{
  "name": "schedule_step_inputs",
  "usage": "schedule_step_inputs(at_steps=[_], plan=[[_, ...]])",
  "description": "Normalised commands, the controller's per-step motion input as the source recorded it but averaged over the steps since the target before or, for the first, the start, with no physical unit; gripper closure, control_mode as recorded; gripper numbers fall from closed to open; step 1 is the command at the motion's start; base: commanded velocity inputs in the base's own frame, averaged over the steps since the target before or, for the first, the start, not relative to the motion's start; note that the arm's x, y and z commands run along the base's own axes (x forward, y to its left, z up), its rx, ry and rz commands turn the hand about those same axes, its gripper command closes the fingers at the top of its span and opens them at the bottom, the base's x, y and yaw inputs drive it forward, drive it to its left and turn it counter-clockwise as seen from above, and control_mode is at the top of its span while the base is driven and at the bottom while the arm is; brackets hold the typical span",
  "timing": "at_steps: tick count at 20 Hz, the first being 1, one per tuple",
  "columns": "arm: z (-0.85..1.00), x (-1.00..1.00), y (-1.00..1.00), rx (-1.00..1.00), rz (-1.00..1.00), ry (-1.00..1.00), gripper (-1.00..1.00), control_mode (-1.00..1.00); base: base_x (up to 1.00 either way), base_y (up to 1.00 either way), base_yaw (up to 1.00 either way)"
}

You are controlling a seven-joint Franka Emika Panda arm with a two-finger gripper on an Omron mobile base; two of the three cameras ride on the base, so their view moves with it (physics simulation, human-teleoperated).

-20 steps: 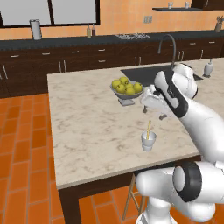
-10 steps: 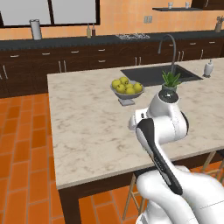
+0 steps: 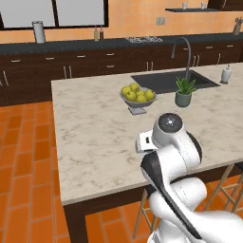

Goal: Take a straw from the drawer in front and place it inside the glass cup on the dining counter.

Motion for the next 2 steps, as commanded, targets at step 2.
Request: schedule_step_inputs(at_steps=[2], plan=[[0.05, -0.71, 0.0, 0.04, 0.0, 0.03, -1.0, -1.0, 0.0, 0.0, 0.0]])
